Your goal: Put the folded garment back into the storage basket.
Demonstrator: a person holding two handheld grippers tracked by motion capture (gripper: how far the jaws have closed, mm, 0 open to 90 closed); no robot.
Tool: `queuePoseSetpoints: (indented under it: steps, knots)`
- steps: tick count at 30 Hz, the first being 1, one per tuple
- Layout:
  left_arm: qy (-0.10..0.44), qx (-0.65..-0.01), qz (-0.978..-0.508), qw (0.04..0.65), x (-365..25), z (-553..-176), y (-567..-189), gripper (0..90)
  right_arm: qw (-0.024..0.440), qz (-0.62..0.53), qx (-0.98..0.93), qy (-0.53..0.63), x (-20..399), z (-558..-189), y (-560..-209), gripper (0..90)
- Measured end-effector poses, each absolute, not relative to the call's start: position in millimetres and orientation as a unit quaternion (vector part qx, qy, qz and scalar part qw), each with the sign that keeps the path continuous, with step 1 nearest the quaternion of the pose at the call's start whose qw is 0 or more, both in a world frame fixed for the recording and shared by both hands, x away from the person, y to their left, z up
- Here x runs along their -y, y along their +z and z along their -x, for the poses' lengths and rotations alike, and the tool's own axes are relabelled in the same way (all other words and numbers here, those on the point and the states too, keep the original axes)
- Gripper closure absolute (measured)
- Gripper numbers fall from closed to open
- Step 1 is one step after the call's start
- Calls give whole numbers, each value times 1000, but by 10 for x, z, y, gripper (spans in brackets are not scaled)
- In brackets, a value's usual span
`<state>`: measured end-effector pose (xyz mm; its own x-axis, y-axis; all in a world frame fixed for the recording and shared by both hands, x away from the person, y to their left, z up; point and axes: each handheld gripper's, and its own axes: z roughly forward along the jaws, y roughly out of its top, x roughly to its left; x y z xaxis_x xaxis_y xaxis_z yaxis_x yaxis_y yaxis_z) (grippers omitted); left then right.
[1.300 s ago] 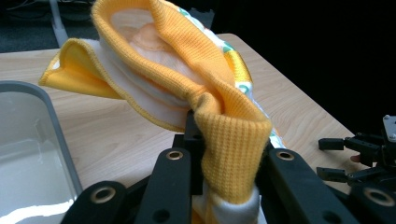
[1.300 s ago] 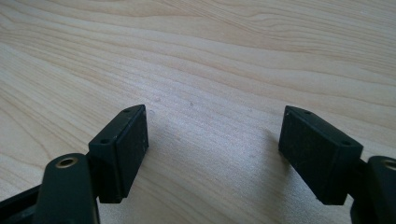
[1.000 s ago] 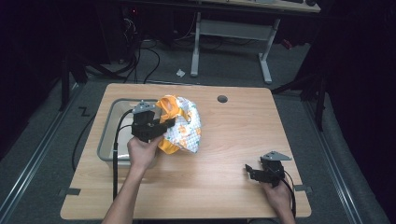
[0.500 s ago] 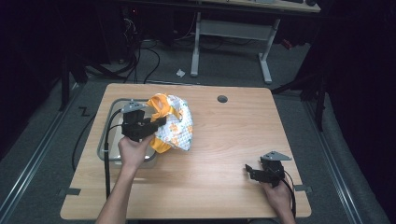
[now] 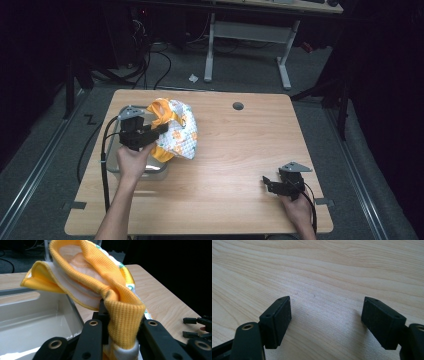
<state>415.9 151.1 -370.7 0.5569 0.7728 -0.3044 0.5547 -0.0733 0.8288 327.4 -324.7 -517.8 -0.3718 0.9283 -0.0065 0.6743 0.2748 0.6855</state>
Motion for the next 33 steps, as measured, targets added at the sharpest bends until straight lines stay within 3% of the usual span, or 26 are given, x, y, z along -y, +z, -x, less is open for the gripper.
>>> queuePoseSetpoints:
  steps: [33]
  knots:
    - [109,-487,-714,492,-2036,-4185,-3802,774,209,-521,-770,304,3246,-3274,-5178,243]
